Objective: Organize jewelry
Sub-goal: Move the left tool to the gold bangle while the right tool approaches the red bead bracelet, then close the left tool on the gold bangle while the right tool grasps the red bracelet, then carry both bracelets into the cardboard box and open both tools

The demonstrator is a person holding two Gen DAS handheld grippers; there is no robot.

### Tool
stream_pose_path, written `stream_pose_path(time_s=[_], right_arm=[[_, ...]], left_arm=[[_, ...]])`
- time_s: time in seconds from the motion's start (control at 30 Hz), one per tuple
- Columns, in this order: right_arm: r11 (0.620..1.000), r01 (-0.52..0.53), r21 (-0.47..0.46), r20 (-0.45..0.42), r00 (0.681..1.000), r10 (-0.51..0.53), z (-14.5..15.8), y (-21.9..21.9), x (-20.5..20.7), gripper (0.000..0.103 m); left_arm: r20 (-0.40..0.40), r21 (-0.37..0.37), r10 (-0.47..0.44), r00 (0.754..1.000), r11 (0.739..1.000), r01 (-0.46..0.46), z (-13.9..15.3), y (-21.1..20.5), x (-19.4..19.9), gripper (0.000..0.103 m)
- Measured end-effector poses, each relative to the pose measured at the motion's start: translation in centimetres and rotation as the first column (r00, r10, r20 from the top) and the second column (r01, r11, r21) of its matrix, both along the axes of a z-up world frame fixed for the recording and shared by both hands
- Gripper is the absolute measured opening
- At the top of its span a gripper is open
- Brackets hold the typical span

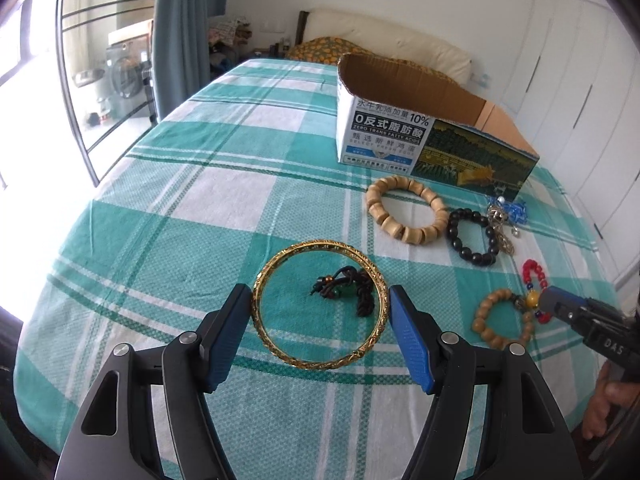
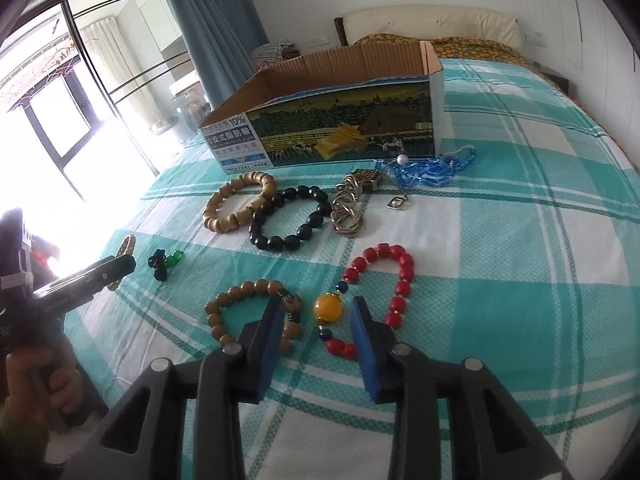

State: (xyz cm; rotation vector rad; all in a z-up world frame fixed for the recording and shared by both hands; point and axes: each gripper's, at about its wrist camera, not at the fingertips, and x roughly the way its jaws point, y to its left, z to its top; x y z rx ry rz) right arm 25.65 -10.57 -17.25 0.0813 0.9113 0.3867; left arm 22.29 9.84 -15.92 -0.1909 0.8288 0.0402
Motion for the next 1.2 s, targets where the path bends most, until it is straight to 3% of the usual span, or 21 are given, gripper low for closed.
stream_pose_path(time_s=[0.17, 0.2, 0.27, 0.43, 0.8, 1.03, 1.2], right_arm=[[0.998, 0.017, -0.063, 0.002, 1.000, -0.017, -0.8, 1.0, 0.2, 0.032], [0.998, 0.029, -0.064, 0.006, 1.000, -0.028, -0.9, 0.8, 0.2, 0.031], [0.997, 0.043, -0.063, 0.003, 0.999, -0.043, -1.1, 0.3, 0.4, 0.018], [0.999, 0.026, -0.019, -0.018, 0.999, -0.026, -0.3, -0.4, 0.4, 0.018], [0.988, 0.061, 0.139, 0.034, 0.997, -0.066, 6.8, -5.0, -0.5, 0.018], [0.982, 0.007, 0.188, 0.089, 0.996, -0.024, 11.0, -5.6, 0.5, 0.018], [0.975, -0.031, 0.222, 0.131, 0.991, 0.002, 13.9, -5.5, 3.1, 0.018]], left_arm=[[-0.010, 0.004, -0.002, 1.000, 1.000, 0.002, -0.2, -0.1, -0.3, 0.071], [-0.011, 0.006, -0.004, 1.000, 1.000, 0.004, -0.2, -0.1, -0.4, 0.071], [-0.011, 0.012, -0.010, 1.000, 1.000, 0.010, -0.2, -0.2, -0.5, 0.071], [-0.015, 0.015, -0.025, 1.000, 1.000, 0.025, 0.0, -0.6, -0.5, 0.071], [0.032, -0.011, -0.073, 0.997, 0.997, 0.074, 4.7, -1.1, 0.6, 0.071], [0.121, -0.032, -0.092, 0.988, 0.995, 0.097, 10.0, -2.2, 3.2, 0.071], [0.131, -0.057, -0.133, 0.982, 0.988, 0.141, 12.8, -3.8, 7.1, 0.071]])
